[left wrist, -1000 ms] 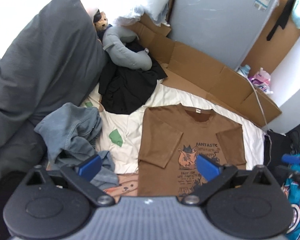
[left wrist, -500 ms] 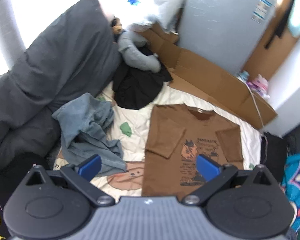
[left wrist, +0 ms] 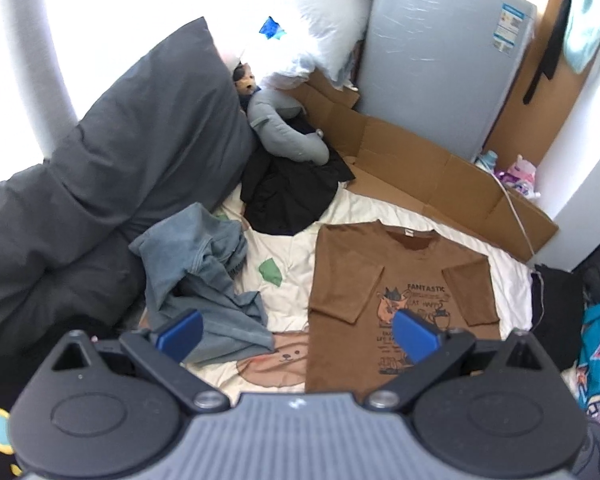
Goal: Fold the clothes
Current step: 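Move both open grippers toward the hem of the brown t-shirt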
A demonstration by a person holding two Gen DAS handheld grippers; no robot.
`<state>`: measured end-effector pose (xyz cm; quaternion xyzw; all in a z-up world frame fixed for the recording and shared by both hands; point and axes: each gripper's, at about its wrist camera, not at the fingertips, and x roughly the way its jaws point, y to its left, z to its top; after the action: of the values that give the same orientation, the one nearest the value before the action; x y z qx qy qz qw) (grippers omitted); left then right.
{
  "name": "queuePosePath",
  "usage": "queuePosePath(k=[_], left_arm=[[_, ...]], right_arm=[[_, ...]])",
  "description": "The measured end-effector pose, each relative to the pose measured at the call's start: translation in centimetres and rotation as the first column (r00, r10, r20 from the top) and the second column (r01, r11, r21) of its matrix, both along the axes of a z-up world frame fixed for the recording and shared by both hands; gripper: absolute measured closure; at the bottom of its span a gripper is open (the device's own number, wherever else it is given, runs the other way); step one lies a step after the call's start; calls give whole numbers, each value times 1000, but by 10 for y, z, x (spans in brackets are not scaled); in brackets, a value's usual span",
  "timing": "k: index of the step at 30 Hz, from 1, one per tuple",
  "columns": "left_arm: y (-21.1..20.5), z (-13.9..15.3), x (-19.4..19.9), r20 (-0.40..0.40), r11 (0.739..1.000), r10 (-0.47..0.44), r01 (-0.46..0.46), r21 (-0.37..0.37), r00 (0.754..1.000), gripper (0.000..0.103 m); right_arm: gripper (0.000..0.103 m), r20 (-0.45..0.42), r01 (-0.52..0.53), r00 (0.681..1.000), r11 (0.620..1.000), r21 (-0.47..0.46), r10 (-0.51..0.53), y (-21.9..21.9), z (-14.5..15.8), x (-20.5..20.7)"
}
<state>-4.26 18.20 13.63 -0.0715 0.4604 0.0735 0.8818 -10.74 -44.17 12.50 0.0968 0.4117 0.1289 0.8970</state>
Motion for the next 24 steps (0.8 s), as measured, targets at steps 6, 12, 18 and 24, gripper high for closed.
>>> queuePosePath(k=[6,12,18,24], left_arm=[[-4,-18,-10,62,994,-36,29,104,997,1],[-7,-68,-21,107,992,-46,33,118,993,1],[-1,-147,-31,23,993,-17,14,119,1000,4],[9,-205,-48,-64,999,-11,14,49,998,5]], right_arm=[[1,-47,55,997,998,-20,-55,-28,-20,-15],[1,-72,82,994,996,-38,-85,-37,-54,-25],[1,-127,56,990,997,-50,-62,-29,-100,-29],[2,-175,57,982,998,-41,-64,-23,-150,-26]])
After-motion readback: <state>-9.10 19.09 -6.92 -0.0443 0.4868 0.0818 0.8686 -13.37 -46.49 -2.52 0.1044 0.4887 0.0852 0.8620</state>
